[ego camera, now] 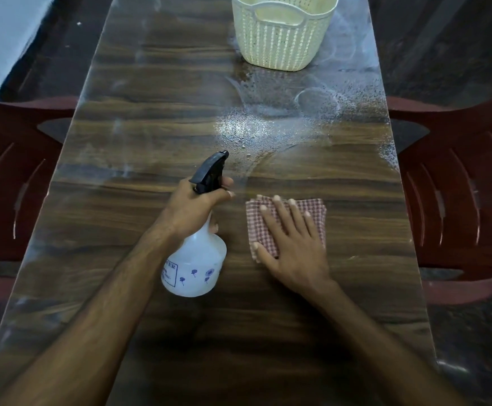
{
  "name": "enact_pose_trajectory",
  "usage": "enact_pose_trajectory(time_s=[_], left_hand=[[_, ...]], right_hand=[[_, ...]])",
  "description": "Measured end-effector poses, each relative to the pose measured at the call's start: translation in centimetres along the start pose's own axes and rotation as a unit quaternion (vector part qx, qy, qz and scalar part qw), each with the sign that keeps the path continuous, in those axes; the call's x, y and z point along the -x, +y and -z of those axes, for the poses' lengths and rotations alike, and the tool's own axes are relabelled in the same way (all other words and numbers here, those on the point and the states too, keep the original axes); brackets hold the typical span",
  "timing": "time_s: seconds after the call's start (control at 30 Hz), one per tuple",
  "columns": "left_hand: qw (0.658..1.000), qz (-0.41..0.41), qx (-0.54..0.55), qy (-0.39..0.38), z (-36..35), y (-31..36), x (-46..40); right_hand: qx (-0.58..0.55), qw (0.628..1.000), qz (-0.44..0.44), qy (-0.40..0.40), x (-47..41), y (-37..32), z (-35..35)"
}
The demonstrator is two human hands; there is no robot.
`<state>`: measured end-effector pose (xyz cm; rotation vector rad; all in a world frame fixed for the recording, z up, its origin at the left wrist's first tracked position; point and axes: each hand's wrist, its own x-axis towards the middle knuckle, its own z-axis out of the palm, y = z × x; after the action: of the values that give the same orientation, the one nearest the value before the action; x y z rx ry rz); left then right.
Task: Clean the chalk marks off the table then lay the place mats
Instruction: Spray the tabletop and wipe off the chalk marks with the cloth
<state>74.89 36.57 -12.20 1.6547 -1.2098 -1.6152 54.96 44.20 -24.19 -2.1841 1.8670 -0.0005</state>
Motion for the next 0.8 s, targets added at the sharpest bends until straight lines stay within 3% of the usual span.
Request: enact_pose_trajectory(time_s=[0.2,0.27,0.43,0.57,0.63,0.8], left_hand=[[1.000,-0.015,-0.014,-0.004,2.6,-0.2,0.1],[1.000,-0.015,-0.012,0.003,3.2,-0.2,0.1],[1.000,-0.010,0.009,-0.001,4.9,0.0,0.2],[0.999,-0.021,-0.011,-0.022,5.8,0.0,0.1],[0.999,-0.021,-0.016,-0.024,6.0,0.1,0.0],[0.999,-0.023,0.003,-0.027,6.4,0.2,-0.1]], right_hand=[[-0.010,0.986,-0.156,0.052,-8.1,3.0,2.2],[-0.010,0.990,-0.135,0.039,-11.1,1.3,2.6],[0.018,0.998,0.050,0.028,-10.9,-7.8,0.4],[0.021,0.995,0.093,0.011,-14.3,-10.1,0.9],[0.028,0.996,0.081,-0.006,-17.3,-9.6,2.0],[-0.034,0.998,-0.055,0.017,-20.4,-4.2,3.5]])
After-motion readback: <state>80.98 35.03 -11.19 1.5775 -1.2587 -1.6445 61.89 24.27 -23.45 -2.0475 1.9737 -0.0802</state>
